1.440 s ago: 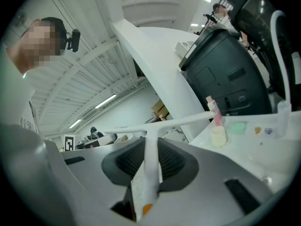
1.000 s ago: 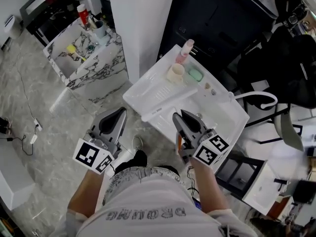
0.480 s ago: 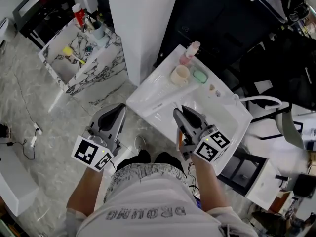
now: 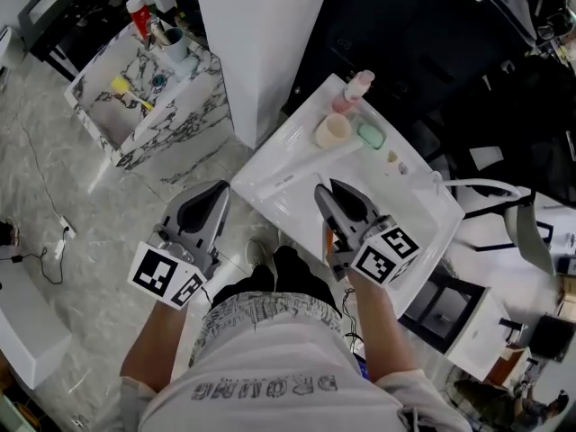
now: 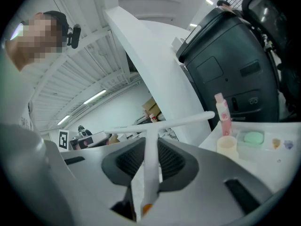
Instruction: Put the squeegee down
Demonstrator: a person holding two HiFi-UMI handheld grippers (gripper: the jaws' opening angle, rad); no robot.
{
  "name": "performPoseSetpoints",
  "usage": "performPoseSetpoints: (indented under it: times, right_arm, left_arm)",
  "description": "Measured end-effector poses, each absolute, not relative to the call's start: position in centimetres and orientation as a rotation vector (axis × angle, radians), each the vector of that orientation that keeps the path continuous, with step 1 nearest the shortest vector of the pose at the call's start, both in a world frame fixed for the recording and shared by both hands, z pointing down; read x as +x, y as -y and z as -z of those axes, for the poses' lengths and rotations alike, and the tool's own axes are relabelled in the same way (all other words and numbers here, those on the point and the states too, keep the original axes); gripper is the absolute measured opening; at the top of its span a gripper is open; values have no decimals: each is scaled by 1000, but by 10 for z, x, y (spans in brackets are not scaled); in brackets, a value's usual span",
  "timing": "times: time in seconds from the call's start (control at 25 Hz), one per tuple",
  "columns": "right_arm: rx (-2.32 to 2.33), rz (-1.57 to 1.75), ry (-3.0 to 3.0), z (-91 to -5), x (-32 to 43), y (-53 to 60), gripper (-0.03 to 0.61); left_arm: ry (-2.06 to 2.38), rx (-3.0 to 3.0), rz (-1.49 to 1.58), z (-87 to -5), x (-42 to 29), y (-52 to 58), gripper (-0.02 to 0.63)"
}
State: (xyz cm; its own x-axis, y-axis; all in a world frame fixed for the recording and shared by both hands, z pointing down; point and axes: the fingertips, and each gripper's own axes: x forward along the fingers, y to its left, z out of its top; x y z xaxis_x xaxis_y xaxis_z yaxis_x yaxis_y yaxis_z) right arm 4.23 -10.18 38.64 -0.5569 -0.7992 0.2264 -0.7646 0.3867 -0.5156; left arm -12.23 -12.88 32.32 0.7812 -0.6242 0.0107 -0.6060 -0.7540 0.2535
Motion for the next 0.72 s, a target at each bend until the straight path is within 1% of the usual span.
performPoseSetpoints:
  times: [0.72]
  right_arm:
    - [-1430, 1022, -2678, -453, 56, 169, 91]
  left_arm:
    - [1018, 2645, 8, -363, -103, 169, 23]
